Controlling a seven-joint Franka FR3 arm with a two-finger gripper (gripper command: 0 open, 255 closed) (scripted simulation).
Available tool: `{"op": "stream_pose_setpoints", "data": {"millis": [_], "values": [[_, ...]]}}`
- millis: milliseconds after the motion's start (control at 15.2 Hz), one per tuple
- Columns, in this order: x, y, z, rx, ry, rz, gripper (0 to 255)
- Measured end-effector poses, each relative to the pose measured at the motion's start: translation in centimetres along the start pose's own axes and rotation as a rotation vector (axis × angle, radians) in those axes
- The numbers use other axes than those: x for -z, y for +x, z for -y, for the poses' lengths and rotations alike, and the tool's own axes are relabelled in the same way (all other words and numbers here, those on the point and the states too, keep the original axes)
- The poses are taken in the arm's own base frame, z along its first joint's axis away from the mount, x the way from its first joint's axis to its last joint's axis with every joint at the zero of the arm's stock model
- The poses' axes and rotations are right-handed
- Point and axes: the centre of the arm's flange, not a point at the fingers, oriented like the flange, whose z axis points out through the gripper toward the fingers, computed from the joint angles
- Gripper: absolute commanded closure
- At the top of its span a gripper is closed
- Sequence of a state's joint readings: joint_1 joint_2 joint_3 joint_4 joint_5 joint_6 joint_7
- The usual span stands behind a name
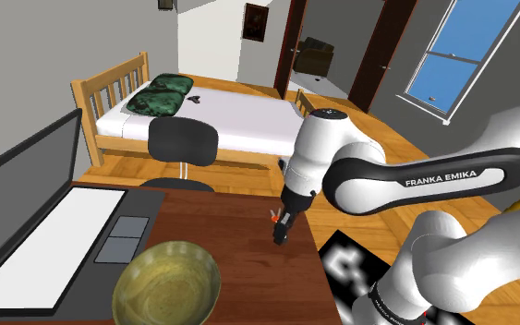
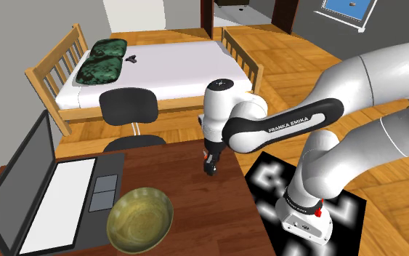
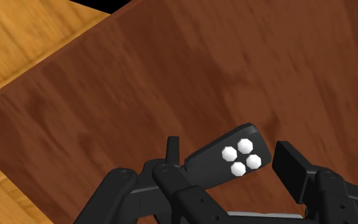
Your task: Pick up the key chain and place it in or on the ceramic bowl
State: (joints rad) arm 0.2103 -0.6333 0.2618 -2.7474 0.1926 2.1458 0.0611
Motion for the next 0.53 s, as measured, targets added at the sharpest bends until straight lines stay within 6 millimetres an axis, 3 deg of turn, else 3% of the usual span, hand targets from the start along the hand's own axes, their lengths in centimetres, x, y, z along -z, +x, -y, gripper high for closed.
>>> {"op": "stream_pose_setpoints", "data": {"millis": [528], "values": [[4.2,0.2,0.0,0.000,0.000,0.000,255]]}}
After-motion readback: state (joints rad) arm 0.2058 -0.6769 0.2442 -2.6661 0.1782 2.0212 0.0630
